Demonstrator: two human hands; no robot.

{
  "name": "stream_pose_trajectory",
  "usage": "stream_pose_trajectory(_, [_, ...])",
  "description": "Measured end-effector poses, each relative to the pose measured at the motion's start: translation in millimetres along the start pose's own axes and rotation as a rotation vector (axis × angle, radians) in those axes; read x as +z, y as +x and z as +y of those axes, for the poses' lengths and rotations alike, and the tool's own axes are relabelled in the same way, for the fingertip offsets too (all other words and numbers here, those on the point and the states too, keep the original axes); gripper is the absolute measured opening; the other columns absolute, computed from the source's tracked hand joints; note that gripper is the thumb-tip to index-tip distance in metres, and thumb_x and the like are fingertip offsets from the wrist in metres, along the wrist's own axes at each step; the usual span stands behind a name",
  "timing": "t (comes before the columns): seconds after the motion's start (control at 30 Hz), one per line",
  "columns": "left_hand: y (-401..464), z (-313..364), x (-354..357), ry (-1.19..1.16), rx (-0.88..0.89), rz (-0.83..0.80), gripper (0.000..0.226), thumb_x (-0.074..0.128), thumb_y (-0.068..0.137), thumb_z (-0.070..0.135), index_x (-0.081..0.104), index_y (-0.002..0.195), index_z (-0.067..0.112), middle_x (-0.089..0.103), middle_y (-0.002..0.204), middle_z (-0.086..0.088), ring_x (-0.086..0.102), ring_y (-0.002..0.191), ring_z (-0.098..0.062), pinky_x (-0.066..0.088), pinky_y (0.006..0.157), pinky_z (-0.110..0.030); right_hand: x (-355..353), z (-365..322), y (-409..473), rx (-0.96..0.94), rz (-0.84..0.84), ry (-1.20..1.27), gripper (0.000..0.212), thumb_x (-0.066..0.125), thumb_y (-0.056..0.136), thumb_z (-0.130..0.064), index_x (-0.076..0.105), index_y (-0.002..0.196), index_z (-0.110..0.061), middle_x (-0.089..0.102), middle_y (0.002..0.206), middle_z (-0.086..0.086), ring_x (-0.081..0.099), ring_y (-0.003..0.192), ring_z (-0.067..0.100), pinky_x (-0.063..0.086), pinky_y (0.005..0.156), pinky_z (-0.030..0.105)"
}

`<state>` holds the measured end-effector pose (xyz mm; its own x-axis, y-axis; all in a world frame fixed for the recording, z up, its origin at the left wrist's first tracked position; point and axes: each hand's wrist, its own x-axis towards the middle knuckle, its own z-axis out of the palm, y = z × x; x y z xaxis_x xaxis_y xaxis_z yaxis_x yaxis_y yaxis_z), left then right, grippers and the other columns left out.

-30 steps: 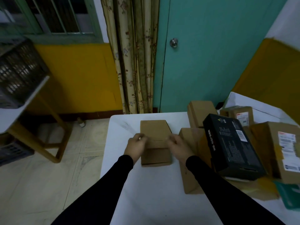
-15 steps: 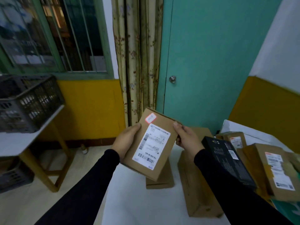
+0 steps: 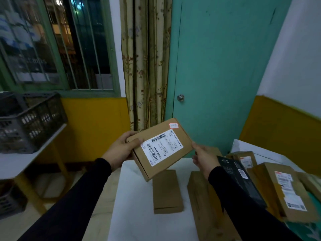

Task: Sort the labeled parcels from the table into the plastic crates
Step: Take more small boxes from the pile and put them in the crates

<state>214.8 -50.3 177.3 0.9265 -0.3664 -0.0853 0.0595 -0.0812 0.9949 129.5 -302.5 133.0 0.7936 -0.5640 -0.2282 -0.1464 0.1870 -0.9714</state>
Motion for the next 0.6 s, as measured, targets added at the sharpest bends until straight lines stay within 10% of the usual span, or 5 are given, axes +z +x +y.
stream_pose_trajectory(0.17, [3, 21, -8, 0.237, -0.058, -0.21, 0.018, 0.066, 0.091, 0.023, 0.065, 0.108, 0.021, 0.07, 0.103, -0.014, 0.067, 0.091, -0.028, 0.053, 0.088, -0.045, -2, -14, -11, -0.283, 0.01, -0.294, 0.047, 0.056, 0.096, -0.044, 0.051, 0.136, -0.018, 0.056, 0.127, 0.002, 0.055, 0.112, 0.018, 0.045, 0.096, 0.035])
stream_pose_trajectory(0.37, [-1, 40, 6, 0.357, 0.037, -0.262, 0.036, 0.074, 0.085, 0.031, 0.061, 0.118, 0.03, 0.07, 0.104, -0.006, 0.072, 0.084, -0.021, 0.057, 0.07, -0.032, 3, -16, -40, -0.297, -0.499, -0.721, 0.03, 0.054, 0.09, -0.057, 0.057, 0.115, -0.041, 0.067, 0.11, -0.015, 0.067, 0.096, 0.003, 0.056, 0.086, 0.029])
stream_pose_trajectory(0.6, [4, 38, 6, 0.324, 0.117, -0.06, 0.026, 0.068, 0.089, 0.039, 0.067, 0.112, 0.027, 0.068, 0.106, -0.002, 0.067, 0.088, -0.017, 0.049, 0.071, -0.025, 1, -5, -44, -0.278, -0.501, -0.396, 0.03, 0.055, 0.098, -0.033, 0.048, 0.125, -0.044, 0.073, 0.103, -0.006, 0.073, 0.086, 0.01, 0.057, 0.07, 0.022])
